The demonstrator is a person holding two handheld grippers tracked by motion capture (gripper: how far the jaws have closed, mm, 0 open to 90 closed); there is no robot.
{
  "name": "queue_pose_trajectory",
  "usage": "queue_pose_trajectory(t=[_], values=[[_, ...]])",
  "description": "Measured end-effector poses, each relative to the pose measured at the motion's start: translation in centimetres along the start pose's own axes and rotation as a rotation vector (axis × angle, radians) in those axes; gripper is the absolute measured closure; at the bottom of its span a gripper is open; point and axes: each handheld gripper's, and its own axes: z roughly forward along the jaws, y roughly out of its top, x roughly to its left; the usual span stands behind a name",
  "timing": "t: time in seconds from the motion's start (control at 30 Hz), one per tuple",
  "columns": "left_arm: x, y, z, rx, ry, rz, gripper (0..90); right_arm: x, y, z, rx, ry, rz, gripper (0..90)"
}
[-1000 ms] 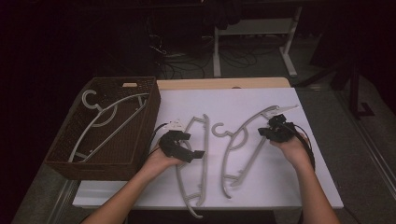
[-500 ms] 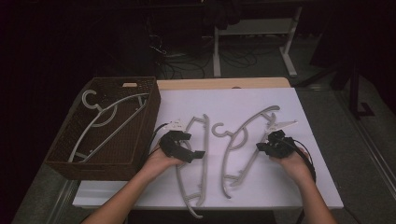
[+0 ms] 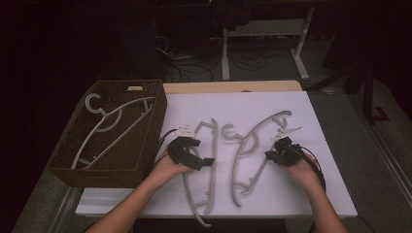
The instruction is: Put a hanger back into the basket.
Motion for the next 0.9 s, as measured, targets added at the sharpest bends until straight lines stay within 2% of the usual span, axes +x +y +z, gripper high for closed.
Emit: queue_pose_trajectory(t=[0.2,0.37,0.53,0.63,0.77,0.9], values=[[-0.8,0.6,1.6,0.024,-0.036,0.011,0.0,0.0,0.0,0.0,0.005,0.002,0.004,89.2],[-1.9,1.3,4.6,0.076,-0.085,0.023,0.1,-0.1,0.0,0.0,0.007,0.006,0.002,89.3],[-2.3,1.9,7.0,0.121,-0.116,0.016,0.1,-0.1,0.0,0.1,0.005,0.008,0.000,89.3],[-2.5,2.2,8.2,0.138,-0.127,0.013,0.2,-0.1,0.0,0.1,0.006,0.006,-0.004,89.3],[-2.7,2.4,9.5,0.155,-0.138,0.012,4.6,-0.1,0.0,0.1,0.008,0.006,-0.006,89.3],[-2.8,2.5,10.1,0.157,-0.139,0.007,6.8,-0.1,0.0,0.1,0.006,0.010,-0.005,89.3]])
